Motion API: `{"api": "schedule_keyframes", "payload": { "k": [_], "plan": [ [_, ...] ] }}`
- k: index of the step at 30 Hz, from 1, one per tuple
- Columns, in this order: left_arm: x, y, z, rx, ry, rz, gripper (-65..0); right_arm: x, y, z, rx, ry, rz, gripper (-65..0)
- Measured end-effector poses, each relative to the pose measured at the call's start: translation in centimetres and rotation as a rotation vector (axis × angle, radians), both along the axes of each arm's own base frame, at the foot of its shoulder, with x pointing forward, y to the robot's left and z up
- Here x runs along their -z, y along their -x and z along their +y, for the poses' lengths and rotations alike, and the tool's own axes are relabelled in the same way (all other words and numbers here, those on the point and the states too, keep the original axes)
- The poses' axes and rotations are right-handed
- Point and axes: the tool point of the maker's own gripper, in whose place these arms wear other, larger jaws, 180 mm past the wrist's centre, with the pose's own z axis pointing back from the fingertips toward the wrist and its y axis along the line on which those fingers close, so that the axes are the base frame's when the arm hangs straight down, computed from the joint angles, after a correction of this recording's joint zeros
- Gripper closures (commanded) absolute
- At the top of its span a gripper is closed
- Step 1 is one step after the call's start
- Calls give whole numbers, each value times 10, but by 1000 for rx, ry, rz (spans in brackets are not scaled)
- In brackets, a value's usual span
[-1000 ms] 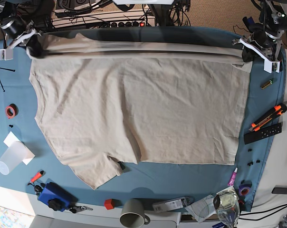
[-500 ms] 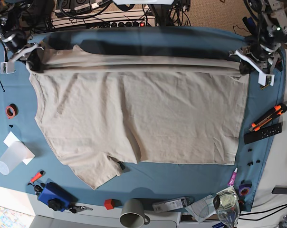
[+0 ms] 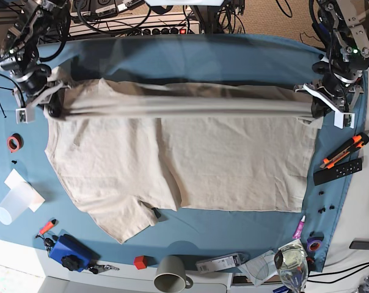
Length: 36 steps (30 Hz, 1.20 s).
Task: Fold the T-shirt properly
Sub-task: 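Lay the folded edge down and open both grippers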
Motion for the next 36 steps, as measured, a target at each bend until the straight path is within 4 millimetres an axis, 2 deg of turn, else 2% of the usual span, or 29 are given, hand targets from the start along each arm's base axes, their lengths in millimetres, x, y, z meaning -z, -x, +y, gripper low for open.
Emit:
{"api": "schedule_keyframes", "payload": {
  "k": [6, 12, 21, 25, 29, 36],
  "plan": [
    [14, -15, -6, 30, -3, 21, 0, -2, -11, -8, 26, 19, -22, 0],
    [10, -31, -6, 25, 9, -4, 0, 16, -21, -14, 67, -48, -12, 0],
    [2, -43, -3, 12, -7, -61, 0, 25, -52, -17, 103, -136, -39, 0],
    [11, -54, -1, -6, 27, -52, 0, 32, -63, -18, 118, -161, -28, 0],
    [32, -61, 0, -18, 65, -2, 0, 41, -65, -17, 129, -189, -11, 0],
    [23, -81, -1, -15, 81, -40, 0, 37, -70, -22, 135, -159, -33, 0]
  ]
}}
